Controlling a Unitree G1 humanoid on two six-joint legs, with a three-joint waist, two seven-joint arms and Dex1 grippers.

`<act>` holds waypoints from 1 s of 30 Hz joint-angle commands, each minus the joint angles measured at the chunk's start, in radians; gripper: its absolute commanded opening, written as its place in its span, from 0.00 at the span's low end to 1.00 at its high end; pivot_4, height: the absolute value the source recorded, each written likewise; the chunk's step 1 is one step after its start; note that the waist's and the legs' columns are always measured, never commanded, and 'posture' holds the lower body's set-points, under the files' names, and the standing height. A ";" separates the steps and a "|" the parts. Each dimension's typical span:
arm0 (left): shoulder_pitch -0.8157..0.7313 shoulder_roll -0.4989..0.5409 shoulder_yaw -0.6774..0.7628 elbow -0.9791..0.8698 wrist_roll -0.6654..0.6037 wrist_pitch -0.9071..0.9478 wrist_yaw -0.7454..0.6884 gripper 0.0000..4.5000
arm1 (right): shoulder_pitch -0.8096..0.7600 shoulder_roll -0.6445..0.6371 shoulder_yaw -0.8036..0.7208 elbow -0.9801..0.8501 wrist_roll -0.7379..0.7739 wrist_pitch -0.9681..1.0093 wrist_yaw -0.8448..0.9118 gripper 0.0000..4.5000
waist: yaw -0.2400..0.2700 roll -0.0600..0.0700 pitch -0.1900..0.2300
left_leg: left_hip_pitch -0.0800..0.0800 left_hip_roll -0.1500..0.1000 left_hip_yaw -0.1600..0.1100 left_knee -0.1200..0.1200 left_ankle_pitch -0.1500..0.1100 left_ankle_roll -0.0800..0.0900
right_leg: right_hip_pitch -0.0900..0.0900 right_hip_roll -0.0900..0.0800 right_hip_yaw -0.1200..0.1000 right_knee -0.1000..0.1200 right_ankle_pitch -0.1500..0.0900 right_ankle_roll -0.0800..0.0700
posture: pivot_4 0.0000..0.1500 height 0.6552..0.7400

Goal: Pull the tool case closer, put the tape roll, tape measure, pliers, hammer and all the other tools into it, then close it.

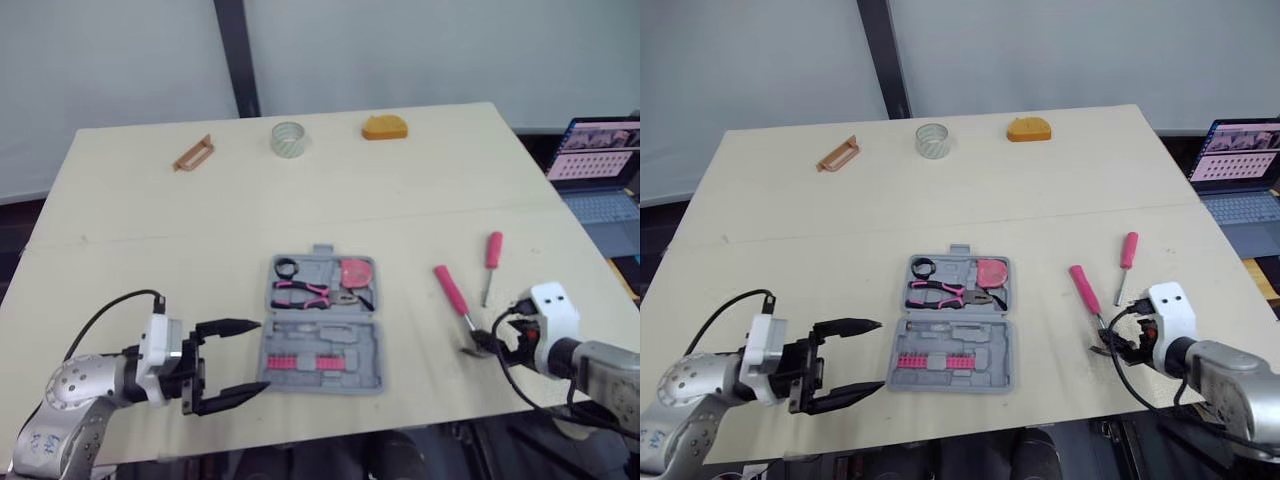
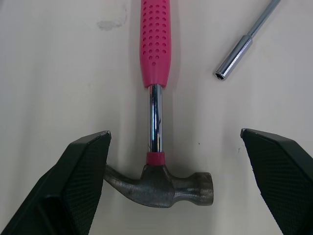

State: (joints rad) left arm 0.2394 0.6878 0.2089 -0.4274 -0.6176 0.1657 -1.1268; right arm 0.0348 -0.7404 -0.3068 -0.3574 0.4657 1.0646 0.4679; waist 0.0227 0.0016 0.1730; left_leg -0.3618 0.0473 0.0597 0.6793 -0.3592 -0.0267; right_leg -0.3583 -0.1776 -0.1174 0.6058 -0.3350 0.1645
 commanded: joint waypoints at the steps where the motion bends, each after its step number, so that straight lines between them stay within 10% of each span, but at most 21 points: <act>1: 0.019 0.010 0.020 -0.037 0.003 -0.023 -0.003 0.98 | -0.033 0.005 0.030 0.037 -0.040 -0.037 -0.019 1.00 | 0.000 0.000 0.000 | 0.000 0.000 0.000 0.000 0.000 0.000 | 0.000 0.000 0.000 0.000 0.000 0.000 | 1.00 1.00; 18: 0.055 0.011 0.023 -0.032 0.009 -0.052 -0.003 0.98 | 0.013 0.013 0.062 0.039 -0.060 -0.048 0.011 1.00 | 0.001 0.000 0.000 | -0.004 0.000 0.001 0.002 0.000 0.000 | -0.004 0.000 0.000 0.001 0.001 0.001 | 1.00 1.00; 28: 0.033 0.014 0.021 -0.025 0.013 -0.042 0.001 1.00 | 0.013 0.013 0.071 0.051 -0.063 -0.058 0.011 0.05 | 0.001 -0.001 -0.001 | -0.005 0.000 0.001 0.002 0.000 0.000 | -0.004 0.000 0.000 0.000 0.001 0.001 | 1.00 1.00; 30: 0.030 0.014 0.020 -0.024 0.014 -0.041 0.003 1.00 | 0.019 0.012 0.067 0.051 -0.062 -0.058 0.013 0.01 | 0.001 -0.001 -0.001 | -0.005 0.000 0.001 0.002 0.000 0.000 | -0.004 0.000 0.000 0.000 0.001 0.001 | 1.00 1.00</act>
State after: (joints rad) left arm 0.2725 0.6895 0.2183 -0.4277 -0.6035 0.1302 -1.1256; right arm 0.0384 -0.7277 -0.2327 -0.3041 0.4066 1.0029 0.4752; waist 0.0240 0.0007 0.1725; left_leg -0.3667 0.0475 0.0604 0.6816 -0.3591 -0.0263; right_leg -0.3619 -0.1775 -0.1170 0.6063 -0.3338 0.1651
